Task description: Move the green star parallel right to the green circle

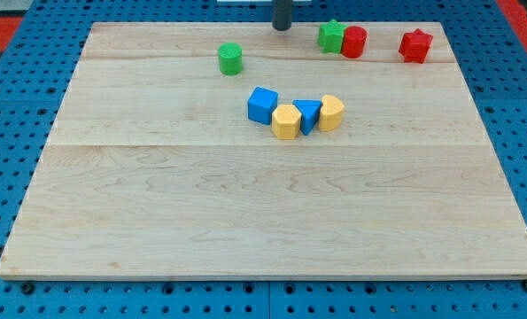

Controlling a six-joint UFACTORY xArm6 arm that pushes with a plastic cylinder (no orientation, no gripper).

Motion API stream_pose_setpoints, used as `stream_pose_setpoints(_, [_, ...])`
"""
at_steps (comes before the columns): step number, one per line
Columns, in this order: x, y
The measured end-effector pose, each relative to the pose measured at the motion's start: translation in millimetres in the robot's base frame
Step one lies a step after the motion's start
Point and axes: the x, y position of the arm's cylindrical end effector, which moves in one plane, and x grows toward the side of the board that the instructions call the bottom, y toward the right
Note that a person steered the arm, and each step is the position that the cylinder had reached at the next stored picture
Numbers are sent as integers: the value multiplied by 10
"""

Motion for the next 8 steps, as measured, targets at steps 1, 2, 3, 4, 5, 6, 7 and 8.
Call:
stream_pose_setpoints(1, [11, 316])
stream_pose_setpoints(2, [-4, 472])
stream_pose_setpoints(3, [-7, 565])
stream_pose_setpoints(4, [-1, 834])
stream_pose_setpoints(5, [3, 1081])
stream_pose_setpoints(6, [7, 1543])
stream_pose_setpoints(7, [7, 1613])
stream_pose_setpoints(8, [66, 1368])
